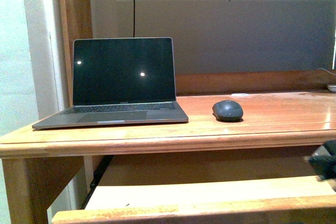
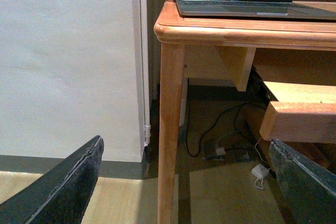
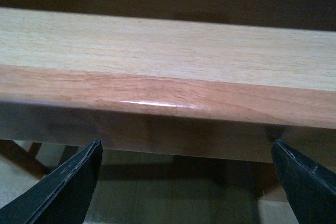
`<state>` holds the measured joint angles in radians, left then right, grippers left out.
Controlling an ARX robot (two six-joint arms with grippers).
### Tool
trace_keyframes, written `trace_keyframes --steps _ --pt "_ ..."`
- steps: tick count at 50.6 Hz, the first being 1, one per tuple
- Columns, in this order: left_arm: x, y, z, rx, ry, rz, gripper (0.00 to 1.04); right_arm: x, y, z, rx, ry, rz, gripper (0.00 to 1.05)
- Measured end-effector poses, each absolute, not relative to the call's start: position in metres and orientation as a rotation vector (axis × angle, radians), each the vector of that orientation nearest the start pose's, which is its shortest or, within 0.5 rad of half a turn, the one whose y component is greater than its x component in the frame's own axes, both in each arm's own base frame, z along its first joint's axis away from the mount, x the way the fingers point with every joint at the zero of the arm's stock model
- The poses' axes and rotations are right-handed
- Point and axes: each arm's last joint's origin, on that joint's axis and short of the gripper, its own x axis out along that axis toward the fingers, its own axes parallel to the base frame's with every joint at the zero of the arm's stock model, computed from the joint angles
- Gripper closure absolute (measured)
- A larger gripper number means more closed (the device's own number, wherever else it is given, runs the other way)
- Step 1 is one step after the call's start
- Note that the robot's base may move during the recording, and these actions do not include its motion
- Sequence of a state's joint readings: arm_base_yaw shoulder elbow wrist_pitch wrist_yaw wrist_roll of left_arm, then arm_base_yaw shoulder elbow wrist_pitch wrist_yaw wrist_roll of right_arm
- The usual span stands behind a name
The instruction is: Place mouse
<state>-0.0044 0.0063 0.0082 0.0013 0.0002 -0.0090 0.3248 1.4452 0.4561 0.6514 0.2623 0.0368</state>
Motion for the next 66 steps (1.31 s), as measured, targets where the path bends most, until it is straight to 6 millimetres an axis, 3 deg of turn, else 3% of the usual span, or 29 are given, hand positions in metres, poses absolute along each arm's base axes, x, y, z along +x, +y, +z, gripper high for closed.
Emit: trace_keyframes --steps 20,34,40,48,54,58,63,66 --pt "0.098 0.000 0.166 -0.009 -0.003 -0.005 0.08 0.351 0.123 0.174 -0.094 0.318 -0.052 0.07" --pt "0.098 0.000 0.166 -0.009 -0.003 -0.005 0.08 0.354 0.129 0.178 -0.073 0.361 -0.042 0.07" --pt "0.098 0.000 0.166 -0.009 -0.003 -0.004 0.08 0.316 0.107 0.204 0.016 0.342 -0.038 0.07" --pt "0.098 0.000 0.166 -0.009 -0.003 -0.005 0.08 0.228 0.075 0.221 0.082 0.298 -0.021 0.07" --pt "0.098 0.000 0.166 -0.009 -0.003 -0.005 0.08 0.166 0.053 0.211 0.113 0.283 -0.092 0.07" --pt "0.098 0.000 0.166 -0.009 -0.003 -0.005 0.08 0.135 0.047 0.207 0.120 0.235 -0.123 0.07" --pt "0.098 0.000 0.166 -0.009 -0.003 -0.005 0.08 0.103 0.045 0.197 0.124 0.198 -0.146 0.07" --pt "0.098 0.000 0.166 -0.009 -0.003 -0.005 0.08 0.099 0.045 0.189 0.142 0.195 -0.154 0.07"
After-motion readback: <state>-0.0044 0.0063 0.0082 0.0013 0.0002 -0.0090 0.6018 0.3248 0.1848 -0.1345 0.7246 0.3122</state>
